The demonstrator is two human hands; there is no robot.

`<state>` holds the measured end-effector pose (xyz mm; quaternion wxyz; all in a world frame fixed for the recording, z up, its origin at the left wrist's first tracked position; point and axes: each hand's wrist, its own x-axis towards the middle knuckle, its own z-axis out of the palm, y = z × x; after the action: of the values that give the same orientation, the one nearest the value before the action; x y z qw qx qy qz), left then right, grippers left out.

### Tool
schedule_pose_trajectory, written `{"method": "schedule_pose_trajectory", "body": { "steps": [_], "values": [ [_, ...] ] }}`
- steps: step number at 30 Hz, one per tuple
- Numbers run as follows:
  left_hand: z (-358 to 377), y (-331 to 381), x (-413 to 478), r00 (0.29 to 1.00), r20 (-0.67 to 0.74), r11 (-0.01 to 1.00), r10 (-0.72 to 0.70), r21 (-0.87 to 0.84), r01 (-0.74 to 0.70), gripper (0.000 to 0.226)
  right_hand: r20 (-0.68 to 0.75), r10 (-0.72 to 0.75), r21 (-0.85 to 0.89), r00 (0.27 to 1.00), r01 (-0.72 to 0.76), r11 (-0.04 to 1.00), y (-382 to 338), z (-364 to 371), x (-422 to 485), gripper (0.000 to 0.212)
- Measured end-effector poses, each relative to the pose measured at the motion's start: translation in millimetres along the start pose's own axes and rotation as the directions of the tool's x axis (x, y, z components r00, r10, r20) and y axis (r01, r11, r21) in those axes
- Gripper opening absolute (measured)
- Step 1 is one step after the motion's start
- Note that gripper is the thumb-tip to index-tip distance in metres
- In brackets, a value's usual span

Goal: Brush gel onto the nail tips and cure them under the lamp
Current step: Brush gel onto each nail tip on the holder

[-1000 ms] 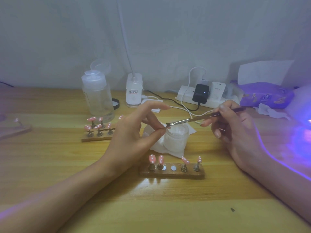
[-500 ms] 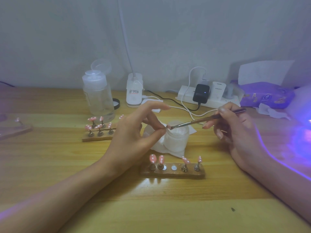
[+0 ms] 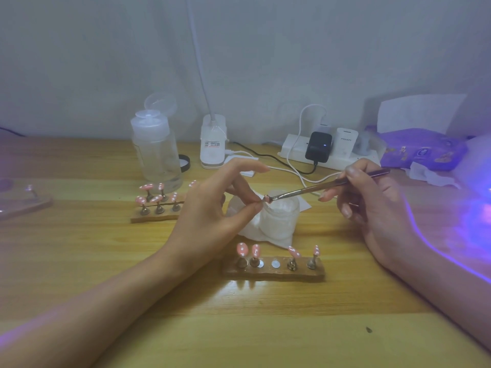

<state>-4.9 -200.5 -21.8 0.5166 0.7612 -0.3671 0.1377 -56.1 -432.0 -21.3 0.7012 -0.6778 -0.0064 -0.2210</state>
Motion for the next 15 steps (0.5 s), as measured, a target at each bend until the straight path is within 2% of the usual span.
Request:
{"method": "schedule_pose_trajectory", "body": {
  "steps": [6,11,15],
  "values": [
    [0.4,0.4,-0.6,1.0,0.004,1.0,0.007,0.002,-0.007,0.043,0.015,-0.029,-0.013,0.999,0.029,0.999,-2.4,-1.8,-2.7,0.03],
    [0.9,0.8,-0.2,1.0,0.002,1.0,0.014,-0.001,-0.014,0.043,-0.03,-0.078,-0.035,0.997,0.077,0.996,-7.9,-7.9,-0.7,0.035],
    [0.8,1.2,-0.1,1.0,0.007,1.0,0.014,-0.006,-0.014,0.043,-0.055,-0.099,-0.065,0.994,0.095,0.993,-17.2,-19.9,8.8,0.025]
  ]
}}
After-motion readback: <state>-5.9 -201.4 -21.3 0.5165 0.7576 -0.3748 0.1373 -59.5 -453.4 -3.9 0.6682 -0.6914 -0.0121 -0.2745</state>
